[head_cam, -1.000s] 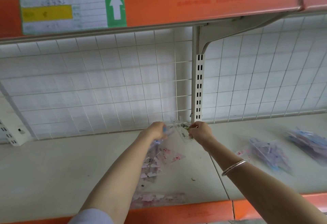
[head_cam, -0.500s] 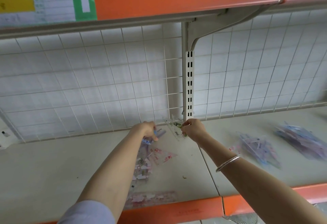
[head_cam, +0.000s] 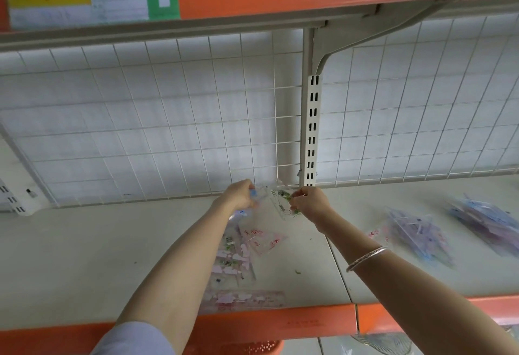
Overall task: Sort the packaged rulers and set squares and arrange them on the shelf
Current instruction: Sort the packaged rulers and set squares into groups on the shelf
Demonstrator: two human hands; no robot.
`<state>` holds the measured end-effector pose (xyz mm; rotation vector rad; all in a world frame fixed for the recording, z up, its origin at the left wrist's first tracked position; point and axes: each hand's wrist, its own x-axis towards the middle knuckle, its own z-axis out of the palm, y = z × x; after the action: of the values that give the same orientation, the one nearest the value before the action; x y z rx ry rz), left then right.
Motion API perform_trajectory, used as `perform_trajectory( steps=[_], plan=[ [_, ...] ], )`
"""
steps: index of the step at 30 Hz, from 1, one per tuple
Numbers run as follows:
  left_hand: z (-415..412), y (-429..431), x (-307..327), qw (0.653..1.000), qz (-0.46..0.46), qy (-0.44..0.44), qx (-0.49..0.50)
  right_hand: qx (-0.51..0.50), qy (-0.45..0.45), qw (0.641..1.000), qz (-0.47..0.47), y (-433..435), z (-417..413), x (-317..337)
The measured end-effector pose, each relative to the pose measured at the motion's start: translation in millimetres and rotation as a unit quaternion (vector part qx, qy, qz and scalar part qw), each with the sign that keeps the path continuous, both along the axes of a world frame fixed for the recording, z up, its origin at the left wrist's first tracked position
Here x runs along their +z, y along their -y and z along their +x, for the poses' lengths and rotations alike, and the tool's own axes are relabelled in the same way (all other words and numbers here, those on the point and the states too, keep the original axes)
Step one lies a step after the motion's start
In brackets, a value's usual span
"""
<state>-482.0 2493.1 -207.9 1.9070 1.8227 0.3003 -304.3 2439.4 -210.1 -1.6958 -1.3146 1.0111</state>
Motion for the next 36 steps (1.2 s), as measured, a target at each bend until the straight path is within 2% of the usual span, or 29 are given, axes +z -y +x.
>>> perform_trajectory(
  steps=[5,11,17,23,26,30,36],
  plan=[
    [-13,11,14,0.976,0.124,0.15,0.097,0.039,-0.066,0.997,0.015,6,-8,5],
    [-43,28,23,0.947,0.108,0.242,0.181,0.091,-0.094,0.991,-0.019,25,-22,22],
    [-82,46,26,0.936,0.072,0.262,0.223,0.202,-0.004,0.976,-0.081,37,-46,22],
    [-112,65,35,0.934,0.068,0.26,0.234,0.315,0.057,0.947,-0.039,44,-74,12],
    [-123,75,36,0.936,0.041,0.27,0.224,0.332,0.132,0.934,-0.007,44,-85,8],
    [-134,81,28,0.94,0.051,0.252,0.226,0.351,0.24,0.905,0.019,43,-94,3],
    [-141,88,23,0.947,0.088,0.211,0.226,0.364,0.349,0.864,0.002,42,-97,-3]
  ],
)
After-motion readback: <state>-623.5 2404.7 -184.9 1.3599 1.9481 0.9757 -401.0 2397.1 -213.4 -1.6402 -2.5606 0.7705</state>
